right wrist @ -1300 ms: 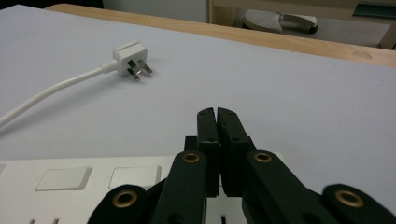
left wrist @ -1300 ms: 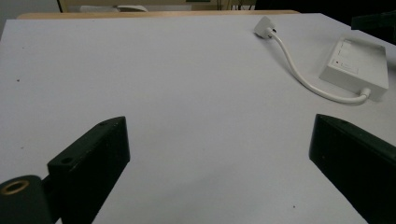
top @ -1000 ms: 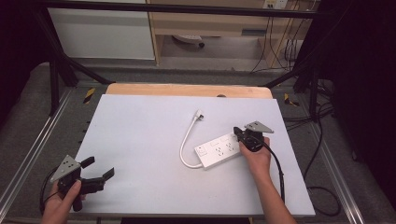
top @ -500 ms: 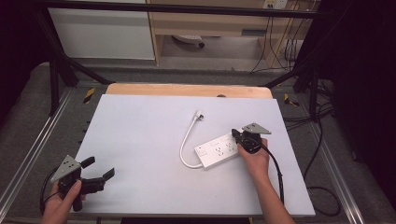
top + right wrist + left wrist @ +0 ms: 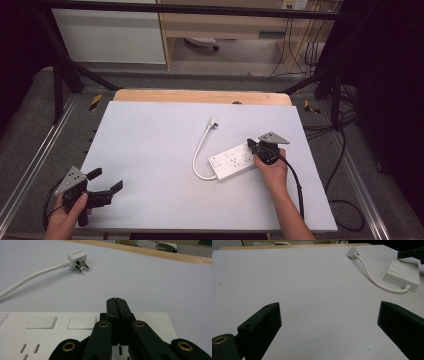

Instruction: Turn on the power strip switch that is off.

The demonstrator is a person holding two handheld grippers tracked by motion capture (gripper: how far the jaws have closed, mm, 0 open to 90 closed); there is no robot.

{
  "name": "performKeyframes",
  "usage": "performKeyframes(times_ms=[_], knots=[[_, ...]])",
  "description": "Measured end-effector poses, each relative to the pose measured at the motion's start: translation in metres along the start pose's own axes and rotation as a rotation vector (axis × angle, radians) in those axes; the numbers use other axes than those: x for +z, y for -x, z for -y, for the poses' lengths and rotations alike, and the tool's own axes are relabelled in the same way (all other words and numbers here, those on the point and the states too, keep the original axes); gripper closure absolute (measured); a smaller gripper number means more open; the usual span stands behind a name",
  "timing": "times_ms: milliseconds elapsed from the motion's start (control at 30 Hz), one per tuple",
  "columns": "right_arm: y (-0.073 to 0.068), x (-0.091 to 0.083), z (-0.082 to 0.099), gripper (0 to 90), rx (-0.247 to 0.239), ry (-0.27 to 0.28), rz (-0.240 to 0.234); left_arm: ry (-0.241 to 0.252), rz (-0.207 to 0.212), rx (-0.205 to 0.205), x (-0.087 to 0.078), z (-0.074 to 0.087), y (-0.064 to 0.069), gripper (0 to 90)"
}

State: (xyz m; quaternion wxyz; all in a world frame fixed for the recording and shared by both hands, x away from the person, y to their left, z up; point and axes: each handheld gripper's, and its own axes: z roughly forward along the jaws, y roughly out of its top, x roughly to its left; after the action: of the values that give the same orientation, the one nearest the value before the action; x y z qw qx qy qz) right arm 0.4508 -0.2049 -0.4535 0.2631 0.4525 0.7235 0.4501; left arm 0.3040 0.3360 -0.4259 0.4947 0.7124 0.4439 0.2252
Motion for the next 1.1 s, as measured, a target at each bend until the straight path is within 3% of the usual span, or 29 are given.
performKeyframes(times_ms=[1100], knots=[[-0.0006,0.0008,0.0033,90.0,-0.019,0.006,0.019,-0.007,0.005,0.006,0.0012,0.0002,0.0013,5.3]])
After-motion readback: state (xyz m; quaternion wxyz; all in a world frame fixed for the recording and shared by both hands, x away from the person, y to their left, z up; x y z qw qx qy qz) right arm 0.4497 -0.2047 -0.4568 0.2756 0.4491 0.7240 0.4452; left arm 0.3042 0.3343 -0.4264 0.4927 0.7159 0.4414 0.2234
